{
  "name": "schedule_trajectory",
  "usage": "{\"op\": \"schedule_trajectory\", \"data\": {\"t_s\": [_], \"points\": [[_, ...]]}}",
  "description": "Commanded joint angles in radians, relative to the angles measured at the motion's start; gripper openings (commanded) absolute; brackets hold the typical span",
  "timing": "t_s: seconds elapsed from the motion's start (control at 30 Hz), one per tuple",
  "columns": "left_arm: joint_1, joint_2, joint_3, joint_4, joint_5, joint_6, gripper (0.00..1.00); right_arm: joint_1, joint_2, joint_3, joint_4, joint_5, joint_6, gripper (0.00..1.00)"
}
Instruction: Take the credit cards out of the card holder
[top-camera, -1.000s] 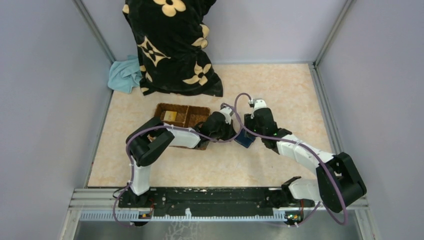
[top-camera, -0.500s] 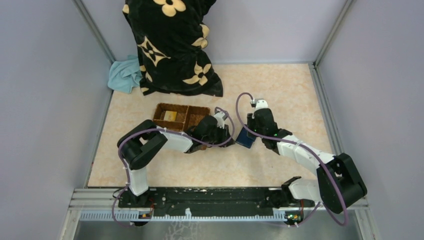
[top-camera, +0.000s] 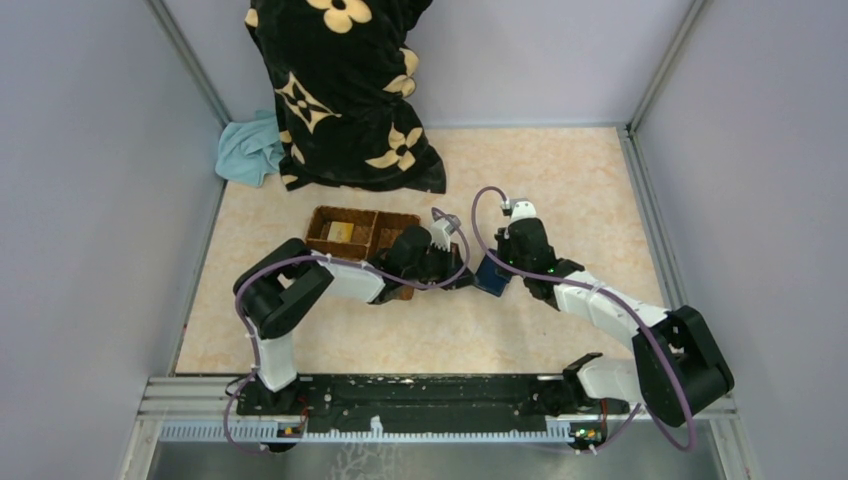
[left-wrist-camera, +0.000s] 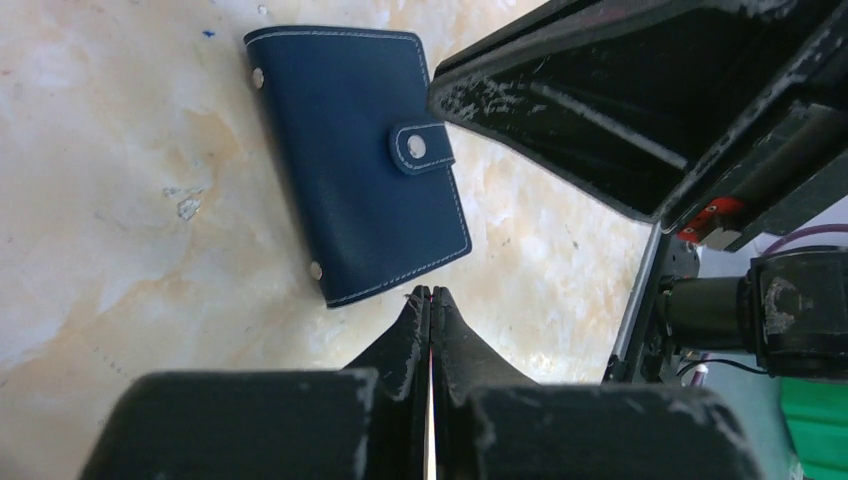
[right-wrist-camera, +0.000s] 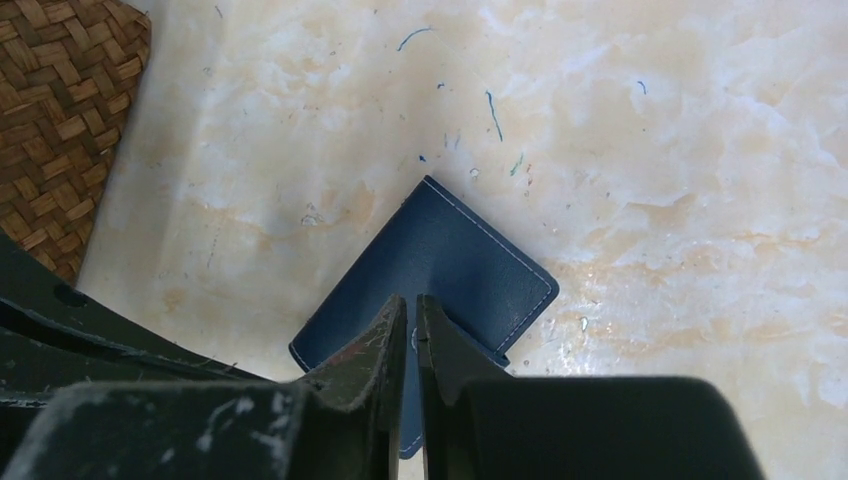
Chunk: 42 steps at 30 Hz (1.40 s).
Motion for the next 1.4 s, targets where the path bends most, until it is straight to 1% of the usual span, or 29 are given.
{"op": "schedule_trajectory", "data": {"t_s": [0.0, 0.1, 0.17, 0.2, 0.27, 0.37, 0.43, 0.57, 0.8, 0.9, 1.1, 1.2, 1.23, 1.3, 1.37], "points": [[0.012, 0.051, 0.040, 0.082, 0.063, -0.023, 0.00, 0.005, 0.006, 0.003, 0.031, 0.018, -0.002, 0.17], [0.016, 0.099, 0.080, 0.090, 0.083, -0.031, 0.00, 0.005, 0.010, 0.003, 0.028, 0.018, -0.006, 0.39], [0.016, 0.131, 0.112, 0.059, 0.077, -0.016, 0.00, 0.005, 0.016, 0.005, 0.027, 0.016, -0.010, 0.49], [0.016, 0.143, 0.120, 0.052, 0.073, -0.008, 0.00, 0.005, 0.018, 0.005, 0.025, 0.013, -0.016, 0.52], [0.017, 0.165, 0.135, 0.037, 0.065, 0.002, 0.00, 0.004, 0.023, 0.006, 0.021, 0.013, -0.022, 0.53], [0.021, 0.184, 0.138, 0.032, 0.053, -0.001, 0.00, 0.004, 0.038, -0.002, 0.021, 0.015, -0.028, 0.53], [0.022, 0.191, 0.137, 0.022, 0.021, -0.006, 0.00, 0.008, 0.056, -0.008, 0.024, 0.007, -0.023, 0.53], [0.025, 0.192, 0.131, -0.002, -0.014, 0.000, 0.00, 0.015, 0.075, -0.029, 0.037, -0.001, 0.000, 0.48], [0.031, 0.189, 0.123, -0.006, -0.024, -0.004, 0.00, 0.045, 0.101, -0.038, 0.014, 0.036, 0.043, 0.45], [0.032, 0.193, 0.125, -0.014, -0.038, -0.011, 0.02, 0.051, 0.124, -0.038, 0.002, 0.046, 0.060, 0.43], [0.033, 0.191, 0.123, -0.022, -0.050, -0.011, 0.04, 0.097, 0.160, -0.024, -0.032, 0.084, 0.072, 0.37], [0.032, 0.195, 0.125, -0.019, -0.045, -0.012, 0.04, 0.120, 0.203, -0.003, -0.054, 0.097, 0.081, 0.36], [0.032, 0.195, 0.125, -0.017, -0.043, -0.013, 0.04, 0.125, 0.223, 0.005, -0.065, 0.105, 0.087, 0.34], [0.034, 0.194, 0.123, -0.013, -0.038, -0.014, 0.04, 0.134, 0.253, 0.015, -0.080, 0.118, 0.099, 0.28], [0.035, 0.191, 0.119, -0.011, -0.037, -0.014, 0.04, 0.135, 0.269, 0.016, -0.085, 0.130, 0.115, 0.20]]}}
